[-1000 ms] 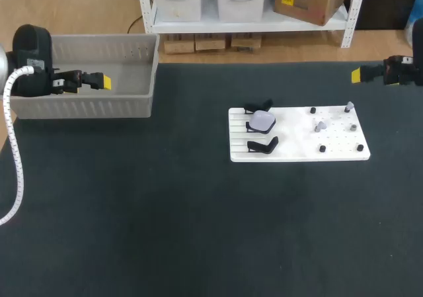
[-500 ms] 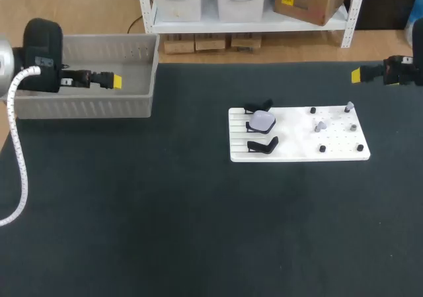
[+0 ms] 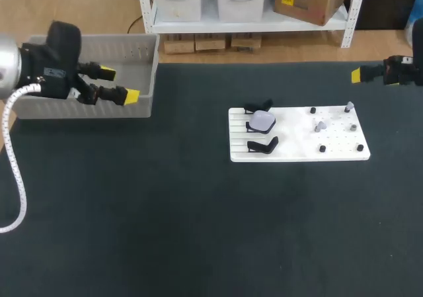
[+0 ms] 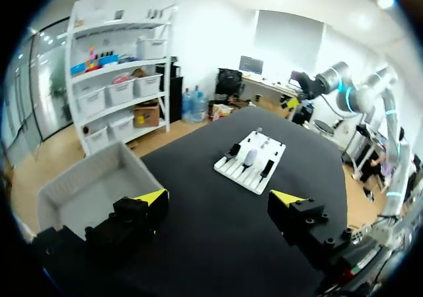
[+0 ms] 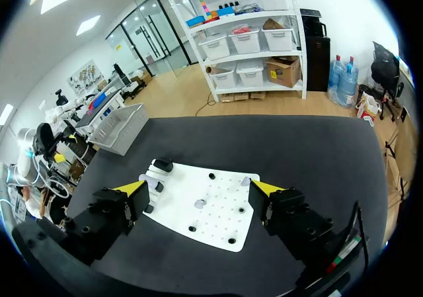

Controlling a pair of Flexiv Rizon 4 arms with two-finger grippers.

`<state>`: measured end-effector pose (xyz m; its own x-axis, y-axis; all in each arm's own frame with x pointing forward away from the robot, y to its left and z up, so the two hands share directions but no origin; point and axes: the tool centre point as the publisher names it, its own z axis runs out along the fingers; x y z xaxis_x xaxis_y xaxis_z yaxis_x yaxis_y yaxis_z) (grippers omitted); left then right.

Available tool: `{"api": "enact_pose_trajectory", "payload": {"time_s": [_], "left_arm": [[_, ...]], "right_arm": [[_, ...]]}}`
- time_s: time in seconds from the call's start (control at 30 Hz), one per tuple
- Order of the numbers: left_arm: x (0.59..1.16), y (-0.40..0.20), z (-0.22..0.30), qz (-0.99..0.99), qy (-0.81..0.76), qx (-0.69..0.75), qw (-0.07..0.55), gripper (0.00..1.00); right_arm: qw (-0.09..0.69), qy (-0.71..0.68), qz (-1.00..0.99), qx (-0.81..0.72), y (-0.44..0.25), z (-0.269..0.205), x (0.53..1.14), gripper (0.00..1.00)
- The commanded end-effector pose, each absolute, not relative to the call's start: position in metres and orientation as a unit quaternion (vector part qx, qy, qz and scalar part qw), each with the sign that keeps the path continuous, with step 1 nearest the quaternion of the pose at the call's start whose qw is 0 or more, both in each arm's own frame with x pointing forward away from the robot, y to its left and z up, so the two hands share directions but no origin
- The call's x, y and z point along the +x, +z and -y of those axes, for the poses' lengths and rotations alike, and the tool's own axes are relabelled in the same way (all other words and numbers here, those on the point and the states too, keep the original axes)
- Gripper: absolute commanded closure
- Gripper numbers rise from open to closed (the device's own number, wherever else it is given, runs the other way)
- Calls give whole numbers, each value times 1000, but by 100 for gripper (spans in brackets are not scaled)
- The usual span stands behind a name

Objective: Pick up each earbud case from the left stands, insert the matching earbuds, close the lid, and place the case in the box.

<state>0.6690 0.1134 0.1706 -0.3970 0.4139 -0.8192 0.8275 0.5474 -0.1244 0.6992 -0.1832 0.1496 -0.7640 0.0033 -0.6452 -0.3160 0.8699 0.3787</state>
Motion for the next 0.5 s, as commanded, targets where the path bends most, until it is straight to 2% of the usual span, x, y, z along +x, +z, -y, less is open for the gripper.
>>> {"api": "enact_pose_trajectory", "payload": {"time_s": [0.03, 0.27, 0.5], "left_arm": [[676, 163, -102, -669, -363, 540, 360, 0], [679, 156, -76, -640, -362, 586, 340, 0], [679, 156, -76, -640, -362, 586, 340, 0]], "right_arm": [[333, 241, -908, -87, 149, 184, 699, 0], [333, 241, -908, -87, 149, 184, 699, 0], [333, 241, -908, -87, 149, 184, 699, 0]]}}
